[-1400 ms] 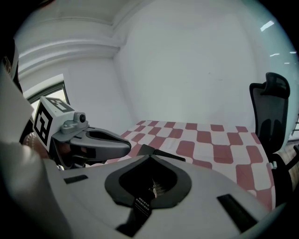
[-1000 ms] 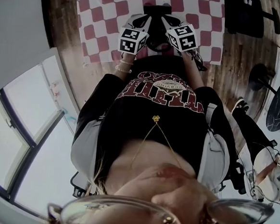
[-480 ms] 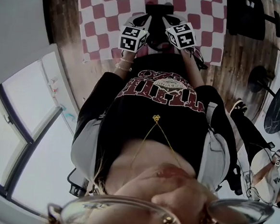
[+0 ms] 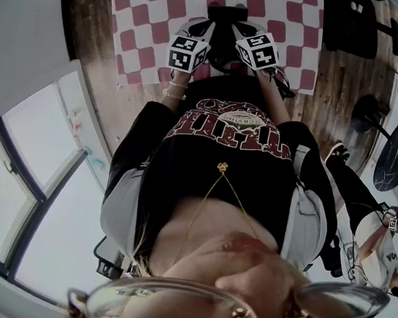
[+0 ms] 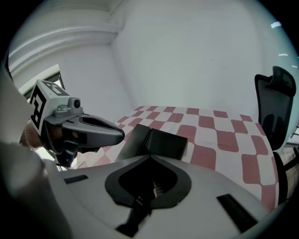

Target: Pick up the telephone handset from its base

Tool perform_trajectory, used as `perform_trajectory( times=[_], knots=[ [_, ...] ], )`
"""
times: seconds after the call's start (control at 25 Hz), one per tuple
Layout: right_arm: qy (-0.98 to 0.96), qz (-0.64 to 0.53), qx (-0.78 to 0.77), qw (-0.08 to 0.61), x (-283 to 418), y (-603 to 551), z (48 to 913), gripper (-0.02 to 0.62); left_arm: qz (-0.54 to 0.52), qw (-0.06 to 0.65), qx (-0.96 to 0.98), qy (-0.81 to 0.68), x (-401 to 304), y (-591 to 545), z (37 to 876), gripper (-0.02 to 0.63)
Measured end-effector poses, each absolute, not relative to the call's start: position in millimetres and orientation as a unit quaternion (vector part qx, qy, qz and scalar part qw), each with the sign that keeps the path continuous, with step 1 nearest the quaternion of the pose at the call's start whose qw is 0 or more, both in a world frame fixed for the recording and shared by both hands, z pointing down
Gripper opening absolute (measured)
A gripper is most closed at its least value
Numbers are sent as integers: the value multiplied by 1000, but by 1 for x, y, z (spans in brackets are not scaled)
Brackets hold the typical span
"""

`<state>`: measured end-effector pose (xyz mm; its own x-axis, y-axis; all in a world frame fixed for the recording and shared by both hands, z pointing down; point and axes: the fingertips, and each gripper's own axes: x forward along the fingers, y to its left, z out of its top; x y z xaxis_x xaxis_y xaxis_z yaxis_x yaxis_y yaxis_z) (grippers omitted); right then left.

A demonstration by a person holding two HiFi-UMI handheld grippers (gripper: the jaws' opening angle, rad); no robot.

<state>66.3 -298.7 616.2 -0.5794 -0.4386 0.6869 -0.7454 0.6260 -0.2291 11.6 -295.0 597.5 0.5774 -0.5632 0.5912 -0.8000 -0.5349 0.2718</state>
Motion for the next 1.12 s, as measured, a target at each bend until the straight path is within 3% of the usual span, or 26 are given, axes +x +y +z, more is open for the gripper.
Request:
perform_trajectory(
  times=[1.12],
  knots=[
    [-857, 257, 352, 276, 68, -299, 618, 18, 248, 331, 838, -357, -4, -272, 636, 12]
  ],
)
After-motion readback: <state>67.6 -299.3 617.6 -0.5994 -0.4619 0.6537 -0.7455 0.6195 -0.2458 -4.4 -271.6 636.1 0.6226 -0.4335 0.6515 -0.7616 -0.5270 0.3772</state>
